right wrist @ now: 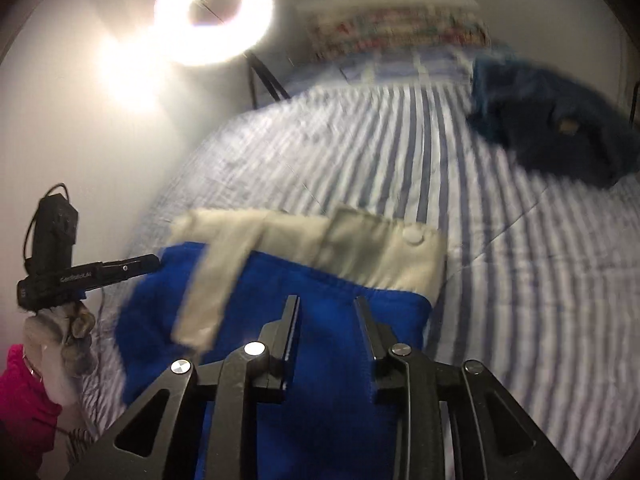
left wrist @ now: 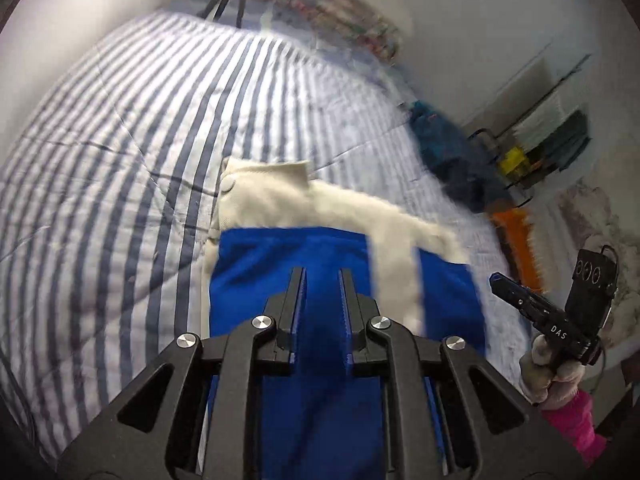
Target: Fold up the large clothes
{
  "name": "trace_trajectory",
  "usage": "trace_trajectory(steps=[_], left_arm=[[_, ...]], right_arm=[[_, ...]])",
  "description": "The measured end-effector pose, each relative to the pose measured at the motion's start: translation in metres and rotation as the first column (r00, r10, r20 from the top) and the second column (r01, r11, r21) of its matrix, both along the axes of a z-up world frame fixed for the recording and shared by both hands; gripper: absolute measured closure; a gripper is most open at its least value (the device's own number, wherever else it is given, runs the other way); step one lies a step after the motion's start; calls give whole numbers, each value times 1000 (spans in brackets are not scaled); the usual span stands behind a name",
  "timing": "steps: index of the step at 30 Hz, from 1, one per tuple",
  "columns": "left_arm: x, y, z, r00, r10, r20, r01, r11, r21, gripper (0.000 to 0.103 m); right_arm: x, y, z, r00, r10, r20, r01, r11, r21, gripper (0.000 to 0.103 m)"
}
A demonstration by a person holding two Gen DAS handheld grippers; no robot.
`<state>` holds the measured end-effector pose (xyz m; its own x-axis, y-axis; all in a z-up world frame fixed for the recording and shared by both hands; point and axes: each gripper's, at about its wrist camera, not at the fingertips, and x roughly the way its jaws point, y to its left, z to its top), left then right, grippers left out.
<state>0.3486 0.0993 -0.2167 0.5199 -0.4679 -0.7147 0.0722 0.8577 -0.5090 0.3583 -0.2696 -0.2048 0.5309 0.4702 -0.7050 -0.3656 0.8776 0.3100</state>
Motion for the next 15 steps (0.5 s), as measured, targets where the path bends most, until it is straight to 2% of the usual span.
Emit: trace_trajectory(steps=[3, 8, 12, 15], left_arm=[[-46, 9, 42, 997, -17, 70, 18, 1000, -8, 90], [-124, 19, 122, 984, -25, 177, 26, 1000, -3, 90], [-190, 18, 196, 954, -57, 293, 38, 997, 71, 90], [-229, 15, 239, 932, -72, 356, 37, 994, 104, 90]], right_arm=[[-47, -12, 39, 996, 15, 92, -13, 1000, -25, 73], [-141, -34, 118, 968, 0, 252, 10, 999, -38, 69], [-204, -58, 175, 940, -34, 340, 38, 999, -6, 65], [-242, -76, 212, 915, -46, 400, 61, 998, -25, 64]])
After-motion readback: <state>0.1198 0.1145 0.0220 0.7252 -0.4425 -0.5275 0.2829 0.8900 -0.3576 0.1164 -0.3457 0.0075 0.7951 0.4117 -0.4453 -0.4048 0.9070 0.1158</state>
